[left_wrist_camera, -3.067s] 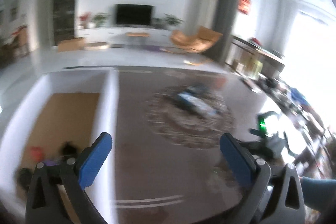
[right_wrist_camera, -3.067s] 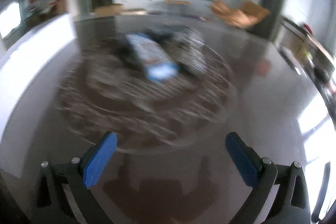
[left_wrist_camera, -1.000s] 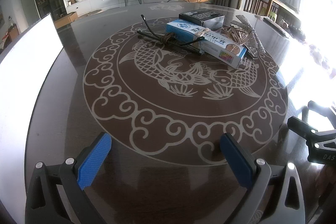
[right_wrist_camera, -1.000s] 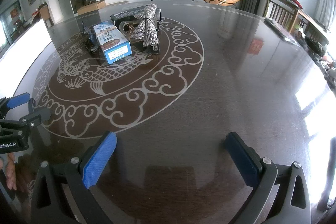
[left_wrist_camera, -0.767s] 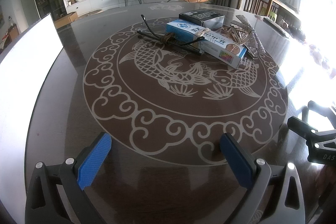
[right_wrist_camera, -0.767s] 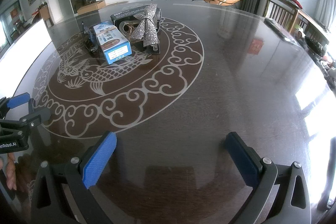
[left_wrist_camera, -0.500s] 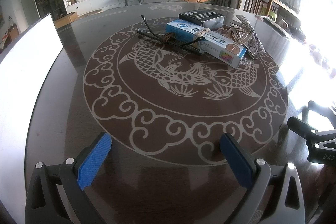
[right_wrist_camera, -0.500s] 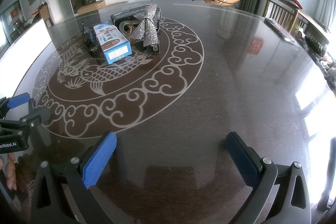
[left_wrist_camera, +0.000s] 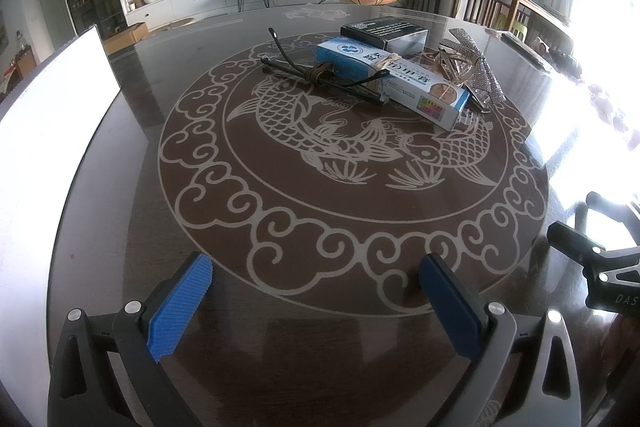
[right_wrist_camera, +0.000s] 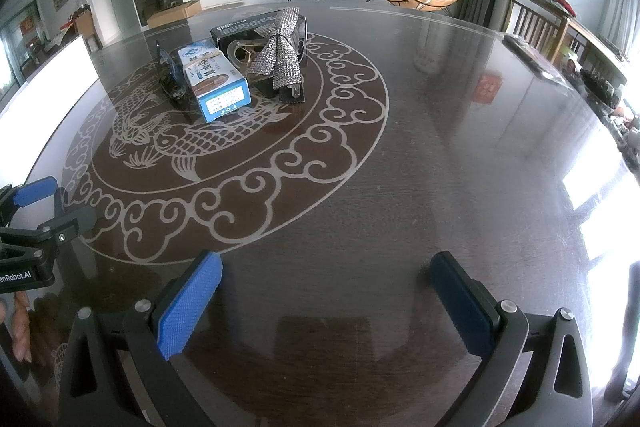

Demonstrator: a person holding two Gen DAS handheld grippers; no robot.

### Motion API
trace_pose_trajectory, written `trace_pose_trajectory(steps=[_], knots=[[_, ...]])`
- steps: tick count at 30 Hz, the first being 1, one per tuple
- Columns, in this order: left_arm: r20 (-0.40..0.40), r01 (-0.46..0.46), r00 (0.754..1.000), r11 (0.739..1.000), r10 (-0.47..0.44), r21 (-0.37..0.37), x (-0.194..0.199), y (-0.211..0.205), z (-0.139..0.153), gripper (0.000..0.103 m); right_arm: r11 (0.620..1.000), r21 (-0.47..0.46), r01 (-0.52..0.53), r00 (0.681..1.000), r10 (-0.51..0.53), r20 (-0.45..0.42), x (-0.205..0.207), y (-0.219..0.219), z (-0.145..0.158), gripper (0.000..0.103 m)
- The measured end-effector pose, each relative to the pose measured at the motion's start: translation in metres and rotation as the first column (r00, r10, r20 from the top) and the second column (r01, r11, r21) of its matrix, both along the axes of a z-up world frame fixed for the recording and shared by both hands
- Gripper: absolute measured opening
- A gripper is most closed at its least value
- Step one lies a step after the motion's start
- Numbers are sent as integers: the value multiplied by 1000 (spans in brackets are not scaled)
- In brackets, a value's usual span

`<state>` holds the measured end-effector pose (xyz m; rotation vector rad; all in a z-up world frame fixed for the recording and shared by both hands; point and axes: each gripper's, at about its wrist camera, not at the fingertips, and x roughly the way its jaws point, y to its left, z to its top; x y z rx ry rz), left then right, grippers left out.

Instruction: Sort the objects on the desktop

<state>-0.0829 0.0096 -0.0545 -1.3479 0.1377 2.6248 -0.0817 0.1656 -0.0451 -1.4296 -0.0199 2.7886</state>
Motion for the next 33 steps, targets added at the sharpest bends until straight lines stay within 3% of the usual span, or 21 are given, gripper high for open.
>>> trace_pose_trajectory(steps=[6, 8, 10, 15, 18, 20, 23, 30, 33], knots=[[22, -4, 1000, 1000, 5, -9, -4, 3, 1, 103, 1000, 0, 0, 1000, 0, 0, 0, 0, 0, 103], [68, -9, 998, 999, 6, 39, -19, 6, 6, 103, 1000, 0, 0, 1000, 0, 0, 0, 0, 0, 103], [75, -26, 997, 993, 17, 119, -39, 7, 18, 103, 1000, 0, 0, 1000, 0, 0, 0, 0, 0, 103], [42, -184, 983, 967, 179, 177, -101, -5, 45, 103, 1000, 0, 0, 1000, 0, 0, 0, 0, 0, 103], [105, -232, 971, 957, 217, 176, -139, -4, 38, 103, 1000, 0, 0, 1000, 0, 0, 0, 0, 0, 103], [133, -216, 971, 967, 199, 133, -156, 6, 25, 103, 1000, 0, 0, 1000, 0, 0, 1, 0, 0, 103], [94, -187, 980, 971, 174, 151, -156, 8, 23, 103, 1000, 0, 0, 1000, 0, 0, 0, 0, 0, 103], [62, -176, 983, 984, 173, 36, -122, -37, 21, 103, 1000, 0, 0, 1000, 0, 0, 0, 1, 0, 103], [52, -149, 988, 982, 144, 118, -106, -59, 27, 103, 1000, 0, 0, 1000, 0, 0, 1, 0, 1, 103]])
